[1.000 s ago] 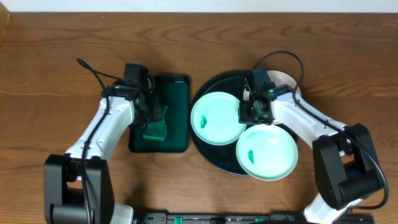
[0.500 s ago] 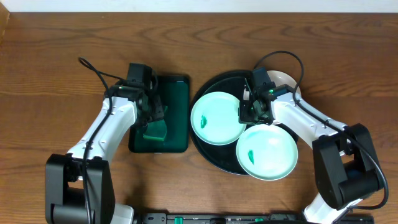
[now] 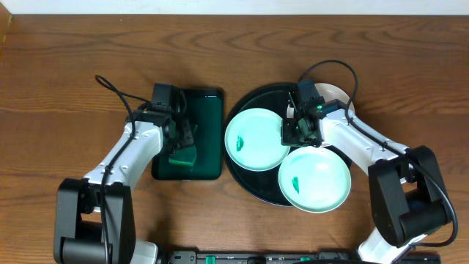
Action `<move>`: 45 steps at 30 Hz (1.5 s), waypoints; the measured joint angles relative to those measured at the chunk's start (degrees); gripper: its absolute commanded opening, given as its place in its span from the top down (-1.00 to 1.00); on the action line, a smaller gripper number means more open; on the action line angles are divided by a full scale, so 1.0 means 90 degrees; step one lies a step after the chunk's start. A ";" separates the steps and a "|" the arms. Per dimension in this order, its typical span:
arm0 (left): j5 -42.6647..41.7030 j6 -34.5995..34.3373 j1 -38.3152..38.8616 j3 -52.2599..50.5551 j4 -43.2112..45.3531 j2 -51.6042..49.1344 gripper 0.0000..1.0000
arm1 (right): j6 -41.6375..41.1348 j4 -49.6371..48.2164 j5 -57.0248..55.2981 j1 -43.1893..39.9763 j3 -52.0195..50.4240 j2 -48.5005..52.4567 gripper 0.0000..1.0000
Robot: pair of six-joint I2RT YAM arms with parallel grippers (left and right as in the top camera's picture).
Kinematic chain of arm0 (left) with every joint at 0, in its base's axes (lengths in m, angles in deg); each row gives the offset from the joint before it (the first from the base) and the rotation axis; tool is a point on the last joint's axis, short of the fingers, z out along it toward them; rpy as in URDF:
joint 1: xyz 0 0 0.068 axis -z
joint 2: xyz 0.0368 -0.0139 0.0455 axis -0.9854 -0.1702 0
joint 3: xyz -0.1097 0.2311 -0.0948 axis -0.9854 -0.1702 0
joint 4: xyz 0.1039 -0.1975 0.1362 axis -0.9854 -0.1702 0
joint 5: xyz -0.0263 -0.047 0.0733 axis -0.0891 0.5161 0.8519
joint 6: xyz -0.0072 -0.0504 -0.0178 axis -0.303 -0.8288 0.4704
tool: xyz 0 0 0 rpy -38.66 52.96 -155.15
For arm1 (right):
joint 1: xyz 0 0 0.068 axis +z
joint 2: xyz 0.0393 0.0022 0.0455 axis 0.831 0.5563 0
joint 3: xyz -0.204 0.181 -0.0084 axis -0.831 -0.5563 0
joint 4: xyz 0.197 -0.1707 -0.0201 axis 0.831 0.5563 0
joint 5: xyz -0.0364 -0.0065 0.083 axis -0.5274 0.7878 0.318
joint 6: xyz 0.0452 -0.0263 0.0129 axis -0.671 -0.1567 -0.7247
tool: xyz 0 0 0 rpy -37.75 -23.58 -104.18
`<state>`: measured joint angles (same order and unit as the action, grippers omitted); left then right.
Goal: Clean dirty plates on tray and stack at the side
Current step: 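Grasp the green sponge with the left gripper and lift it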
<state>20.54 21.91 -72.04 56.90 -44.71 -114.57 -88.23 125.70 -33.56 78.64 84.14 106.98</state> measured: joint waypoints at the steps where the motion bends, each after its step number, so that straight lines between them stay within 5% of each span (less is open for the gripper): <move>1: 0.0000 0.0000 0.0000 -0.0005 0.0000 0.0000 0.16 | 0.0000 0.0000 0.0000 0.0000 -0.0002 0.0000 0.97; 45: 0.0381 0.0032 0.0325 -0.0311 0.0595 -0.0002 0.08 | 0.0000 0.0000 0.0000 0.0000 -0.0002 0.0000 0.97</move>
<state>23.97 22.20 -69.11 54.10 -39.36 -114.60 -88.23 125.70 -33.56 78.64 84.12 106.98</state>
